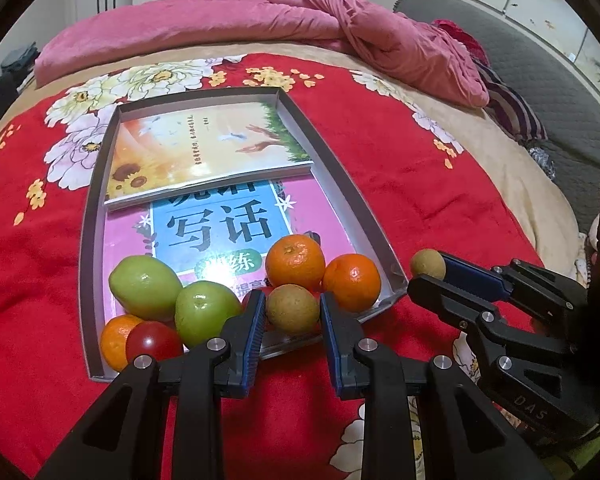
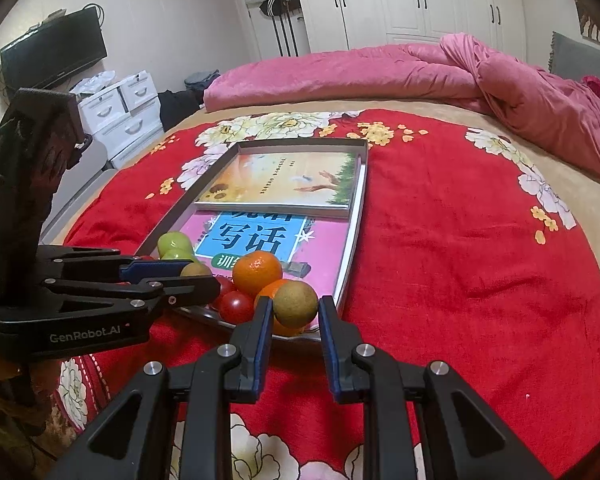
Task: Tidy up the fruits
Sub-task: 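Carry both small brown fruits over the tray rim with both tools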
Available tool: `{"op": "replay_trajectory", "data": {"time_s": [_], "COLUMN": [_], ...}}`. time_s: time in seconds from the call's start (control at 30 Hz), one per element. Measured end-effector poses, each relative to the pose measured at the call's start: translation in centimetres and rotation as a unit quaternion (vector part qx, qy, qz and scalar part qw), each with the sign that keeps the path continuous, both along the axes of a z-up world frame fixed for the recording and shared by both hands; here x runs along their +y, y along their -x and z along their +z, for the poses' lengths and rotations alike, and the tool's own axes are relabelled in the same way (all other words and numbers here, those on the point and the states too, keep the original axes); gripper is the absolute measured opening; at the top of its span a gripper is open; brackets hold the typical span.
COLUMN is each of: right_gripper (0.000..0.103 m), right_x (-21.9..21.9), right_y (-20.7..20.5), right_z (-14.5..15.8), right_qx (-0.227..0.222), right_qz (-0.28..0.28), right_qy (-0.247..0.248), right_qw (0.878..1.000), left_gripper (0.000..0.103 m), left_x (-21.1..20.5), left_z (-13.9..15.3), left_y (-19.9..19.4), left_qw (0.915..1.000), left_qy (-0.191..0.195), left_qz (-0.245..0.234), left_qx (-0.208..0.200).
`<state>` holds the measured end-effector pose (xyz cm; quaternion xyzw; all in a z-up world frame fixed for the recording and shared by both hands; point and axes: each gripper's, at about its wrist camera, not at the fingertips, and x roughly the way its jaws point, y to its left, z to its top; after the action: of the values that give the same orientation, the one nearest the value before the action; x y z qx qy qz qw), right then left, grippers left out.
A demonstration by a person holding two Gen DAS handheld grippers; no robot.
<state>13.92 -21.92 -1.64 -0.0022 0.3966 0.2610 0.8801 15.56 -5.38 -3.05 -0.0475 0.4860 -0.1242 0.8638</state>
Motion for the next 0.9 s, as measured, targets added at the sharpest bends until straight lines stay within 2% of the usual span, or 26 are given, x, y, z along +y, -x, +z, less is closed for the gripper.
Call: {"op": "replay_trajectory", "data": {"time_s": [0.9], "right_gripper": [0.024], "right_x": [1.1], "right_y": [-0.5], "right_z": [-1.8], "right_qx": [0.007], "right_qz": [0.004], "right_qy": [0.034], "right_qw": [0.999], "left_gripper": [0.028], "left_x": [-0.4], "left_z": [-1.0], "left_y": [-0.5], "left_qw": [1.0], "left_qy": [0.006], "left_qz": [0.004], "left_qx": [0.001]}}
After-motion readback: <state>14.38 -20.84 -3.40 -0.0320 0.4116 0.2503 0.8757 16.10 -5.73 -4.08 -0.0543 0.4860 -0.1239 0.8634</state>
